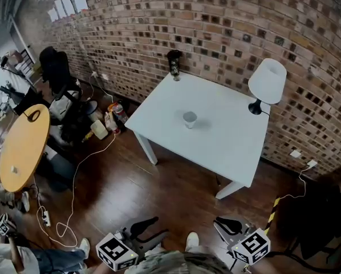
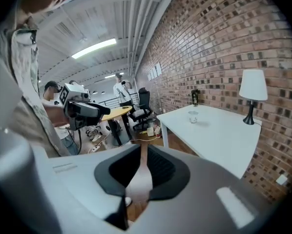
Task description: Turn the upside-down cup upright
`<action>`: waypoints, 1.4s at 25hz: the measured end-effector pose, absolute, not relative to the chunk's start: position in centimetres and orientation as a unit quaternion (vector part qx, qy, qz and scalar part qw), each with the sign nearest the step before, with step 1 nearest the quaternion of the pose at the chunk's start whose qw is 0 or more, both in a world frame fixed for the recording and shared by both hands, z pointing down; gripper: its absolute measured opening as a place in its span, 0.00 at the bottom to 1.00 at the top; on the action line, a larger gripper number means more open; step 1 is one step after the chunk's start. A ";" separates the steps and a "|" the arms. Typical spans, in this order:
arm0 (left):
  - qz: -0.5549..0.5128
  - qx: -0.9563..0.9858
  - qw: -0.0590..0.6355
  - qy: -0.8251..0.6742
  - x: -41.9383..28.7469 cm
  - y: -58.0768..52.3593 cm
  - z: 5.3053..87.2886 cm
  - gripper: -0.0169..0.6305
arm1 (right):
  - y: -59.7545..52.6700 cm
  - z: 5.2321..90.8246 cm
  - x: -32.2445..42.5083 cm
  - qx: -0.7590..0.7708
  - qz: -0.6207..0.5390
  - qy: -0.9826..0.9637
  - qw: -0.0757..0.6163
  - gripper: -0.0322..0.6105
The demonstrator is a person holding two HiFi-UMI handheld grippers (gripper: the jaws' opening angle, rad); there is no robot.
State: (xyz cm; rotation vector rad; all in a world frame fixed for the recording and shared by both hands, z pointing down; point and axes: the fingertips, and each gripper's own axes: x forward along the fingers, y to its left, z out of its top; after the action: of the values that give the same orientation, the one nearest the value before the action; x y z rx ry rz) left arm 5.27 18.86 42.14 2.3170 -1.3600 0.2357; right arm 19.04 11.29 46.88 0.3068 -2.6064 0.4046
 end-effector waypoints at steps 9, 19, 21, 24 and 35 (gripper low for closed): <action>0.061 0.849 0.218 -0.477 6.0 31.8 39.8 0.33 | 22.3 43.5 19.8 0.165 0.119 -0.955 0.214 0.17; 0.078 0.856 0.222 -0.459 2.5 46.1 41.3 0.33 | 38.6 42.0 17.5 0.212 0.100 -0.951 0.200 0.19; 0.081 0.857 0.222 -0.457 2.2 47.8 41.4 0.33 | 40.8 41.9 17.0 0.210 0.101 -0.951 0.204 0.19; 0.073 0.861 0.223 -0.452 1.9 49.2 41.2 0.33 | 42.7 41.4 16.4 0.211 0.097 -0.950 0.208 0.19; 0.046 0.863 0.226 -0.449 2.0 51.5 41.6 0.33 | 45.5 40.5 14.8 0.186 0.069 -0.950 0.242 0.18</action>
State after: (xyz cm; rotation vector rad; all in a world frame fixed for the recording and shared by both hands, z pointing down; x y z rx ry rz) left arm 1.95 51.50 41.62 2.3800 -1.2385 0.1266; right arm 14.83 45.49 40.48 0.5075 -2.5965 0.1884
